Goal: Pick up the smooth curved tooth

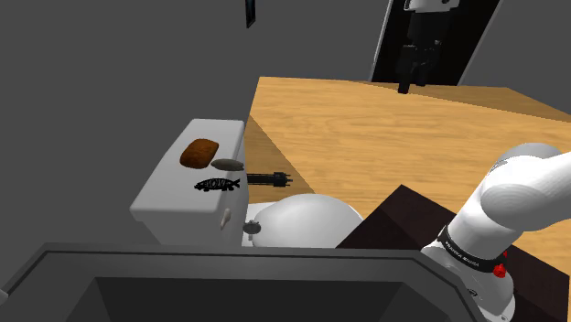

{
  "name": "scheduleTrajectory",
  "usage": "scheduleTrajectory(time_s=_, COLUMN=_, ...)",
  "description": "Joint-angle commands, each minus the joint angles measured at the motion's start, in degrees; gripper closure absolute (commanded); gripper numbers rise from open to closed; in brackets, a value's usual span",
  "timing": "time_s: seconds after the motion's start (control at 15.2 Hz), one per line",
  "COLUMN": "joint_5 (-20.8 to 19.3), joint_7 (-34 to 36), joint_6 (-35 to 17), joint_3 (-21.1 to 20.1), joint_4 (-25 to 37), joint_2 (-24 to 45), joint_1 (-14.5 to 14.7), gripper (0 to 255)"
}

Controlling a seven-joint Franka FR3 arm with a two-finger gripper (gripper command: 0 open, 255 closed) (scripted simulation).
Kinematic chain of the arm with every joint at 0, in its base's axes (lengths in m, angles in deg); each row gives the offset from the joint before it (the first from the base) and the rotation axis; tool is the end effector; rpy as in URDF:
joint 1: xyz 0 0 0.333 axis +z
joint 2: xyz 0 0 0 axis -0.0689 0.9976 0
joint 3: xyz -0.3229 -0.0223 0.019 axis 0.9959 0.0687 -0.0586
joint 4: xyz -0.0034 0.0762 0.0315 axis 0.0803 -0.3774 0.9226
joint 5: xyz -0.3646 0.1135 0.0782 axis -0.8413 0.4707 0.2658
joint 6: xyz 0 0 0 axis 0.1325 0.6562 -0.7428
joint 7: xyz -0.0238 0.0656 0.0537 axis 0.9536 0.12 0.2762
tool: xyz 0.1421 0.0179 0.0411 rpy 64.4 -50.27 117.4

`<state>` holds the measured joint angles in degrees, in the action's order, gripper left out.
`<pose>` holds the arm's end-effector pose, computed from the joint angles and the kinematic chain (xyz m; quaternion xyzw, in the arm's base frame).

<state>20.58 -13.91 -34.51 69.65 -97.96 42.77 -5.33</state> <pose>0.2834 -0.0261 0.5554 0.9980 -0.0247 -0.0582 0.0045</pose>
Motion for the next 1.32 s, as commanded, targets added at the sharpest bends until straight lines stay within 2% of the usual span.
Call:
scheduleTrajectory(time_s=0.0, joint_5=0.0, joint_7=0.0, joint_6=0.0, joint_3=0.0, joint_4=0.0, joint_2=0.0, joint_1=0.0, gripper=0)
scheduleTrajectory(time_s=0.59, joint_5=-0.7, joint_7=-3.2, joint_6=-18.0, joint_3=-4.4, joint_4=-1.8, joint_2=10.9, joint_1=4.9, gripper=0)
scheduleTrajectory(time_s=1.25, joint_5=-4.5, joint_7=-4.9, joint_6=-35.3, joint_3=-10.0, joint_4=1.6, joint_2=26.1, joint_1=8.7, gripper=0)
